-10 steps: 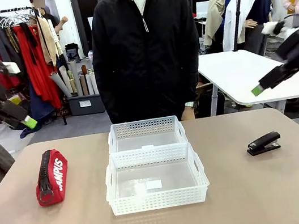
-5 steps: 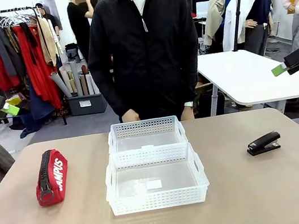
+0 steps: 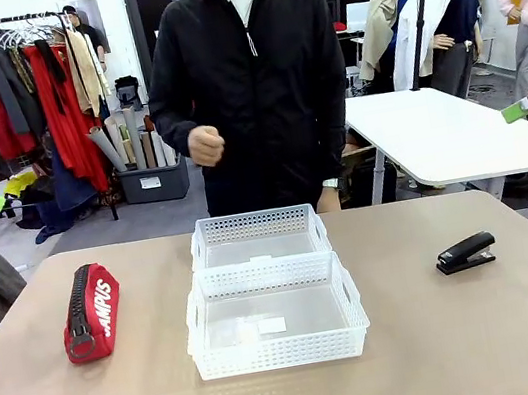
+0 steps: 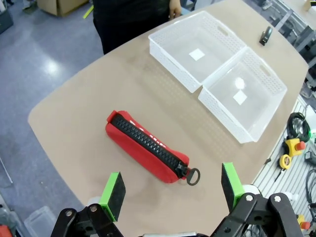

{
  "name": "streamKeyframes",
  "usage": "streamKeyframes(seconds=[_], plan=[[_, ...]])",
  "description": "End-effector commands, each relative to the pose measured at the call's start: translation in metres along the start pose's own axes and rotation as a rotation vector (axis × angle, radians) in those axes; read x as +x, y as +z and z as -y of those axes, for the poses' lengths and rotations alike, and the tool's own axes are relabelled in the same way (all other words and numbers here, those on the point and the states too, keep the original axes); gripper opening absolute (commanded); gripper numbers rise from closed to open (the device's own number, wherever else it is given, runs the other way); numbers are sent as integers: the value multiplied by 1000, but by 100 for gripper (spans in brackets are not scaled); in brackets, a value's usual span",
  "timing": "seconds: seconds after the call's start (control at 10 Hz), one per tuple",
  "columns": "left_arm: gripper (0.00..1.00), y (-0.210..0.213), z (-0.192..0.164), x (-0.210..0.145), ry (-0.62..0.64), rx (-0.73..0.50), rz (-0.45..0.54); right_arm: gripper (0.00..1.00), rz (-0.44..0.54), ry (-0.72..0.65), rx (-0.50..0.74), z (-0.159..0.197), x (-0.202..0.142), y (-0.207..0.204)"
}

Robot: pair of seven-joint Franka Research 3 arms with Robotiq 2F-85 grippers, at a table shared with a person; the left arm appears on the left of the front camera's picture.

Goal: Distribute items into two baskets.
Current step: Pick up the Pencil pouch that the person points to.

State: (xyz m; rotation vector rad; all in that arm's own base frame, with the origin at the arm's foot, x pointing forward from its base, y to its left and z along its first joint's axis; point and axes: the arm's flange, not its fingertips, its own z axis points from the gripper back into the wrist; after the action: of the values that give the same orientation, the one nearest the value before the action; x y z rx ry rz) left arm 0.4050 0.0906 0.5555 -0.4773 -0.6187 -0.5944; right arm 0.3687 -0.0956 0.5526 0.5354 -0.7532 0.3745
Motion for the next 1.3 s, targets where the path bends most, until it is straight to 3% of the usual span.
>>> streamKeyframes(seconds=[0.0,0.7,0.8,1.2], plan=[[100,0,5,-4,-15,-9,27,100,18,9,29,4,-1,4],[100,2,13,1,-39,-37,62,100,-5,-12,4,0,-3,5],[100,5,11,5,-14,2,18,100,-5,-12,4,0,-3,5],[100,5,11,5,-14,2,18,100,-5,-12,4,0,-3,5]])
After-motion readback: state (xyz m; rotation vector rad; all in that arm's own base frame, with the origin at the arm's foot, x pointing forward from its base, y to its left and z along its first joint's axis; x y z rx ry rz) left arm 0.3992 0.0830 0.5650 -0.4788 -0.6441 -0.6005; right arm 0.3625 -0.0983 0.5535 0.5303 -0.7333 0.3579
